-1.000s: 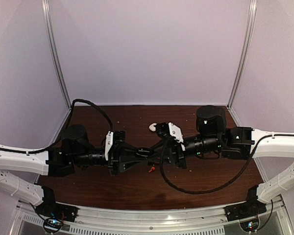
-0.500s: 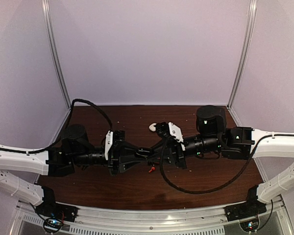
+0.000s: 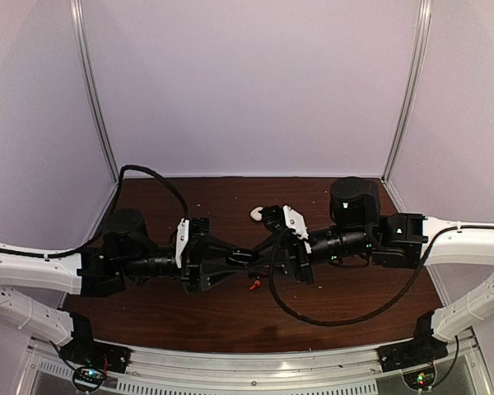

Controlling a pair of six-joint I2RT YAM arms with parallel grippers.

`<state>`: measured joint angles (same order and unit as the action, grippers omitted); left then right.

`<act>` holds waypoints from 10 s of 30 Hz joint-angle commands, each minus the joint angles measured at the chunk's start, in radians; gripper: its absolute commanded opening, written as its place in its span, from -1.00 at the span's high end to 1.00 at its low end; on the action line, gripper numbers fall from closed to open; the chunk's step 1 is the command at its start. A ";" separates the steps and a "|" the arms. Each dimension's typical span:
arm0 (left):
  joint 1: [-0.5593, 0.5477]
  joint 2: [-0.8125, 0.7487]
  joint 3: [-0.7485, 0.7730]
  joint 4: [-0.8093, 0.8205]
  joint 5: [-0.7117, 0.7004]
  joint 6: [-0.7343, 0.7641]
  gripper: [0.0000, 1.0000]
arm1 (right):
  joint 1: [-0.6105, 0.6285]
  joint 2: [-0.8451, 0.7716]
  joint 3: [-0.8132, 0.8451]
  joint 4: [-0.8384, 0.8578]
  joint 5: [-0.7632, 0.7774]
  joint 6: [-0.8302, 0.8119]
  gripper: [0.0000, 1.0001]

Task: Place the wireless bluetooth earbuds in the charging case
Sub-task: Pass from the right arm to the left, then open the charging case, then move the left earbud to the center of the board, then pick up the left earbud from the center of the board, then place the left earbud in the left side groove of the charging case.

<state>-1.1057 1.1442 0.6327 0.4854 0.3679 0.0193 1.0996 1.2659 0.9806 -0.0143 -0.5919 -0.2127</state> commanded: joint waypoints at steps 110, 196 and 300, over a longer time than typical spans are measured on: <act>0.112 0.052 -0.079 0.196 0.108 -0.166 1.00 | -0.117 0.134 0.153 0.022 -0.092 0.137 -0.29; 0.112 0.031 -0.117 0.232 0.054 -0.166 1.00 | -0.848 0.521 0.040 -0.458 0.424 0.236 0.16; 0.121 0.036 -0.164 0.461 -0.251 -0.221 1.00 | -0.397 0.224 0.275 -0.092 0.083 0.390 0.77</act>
<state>-0.9974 1.1606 0.4492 0.8272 0.2276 -0.1764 0.6937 1.5684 1.3048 -0.3550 -0.3691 0.0929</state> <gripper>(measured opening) 0.245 0.167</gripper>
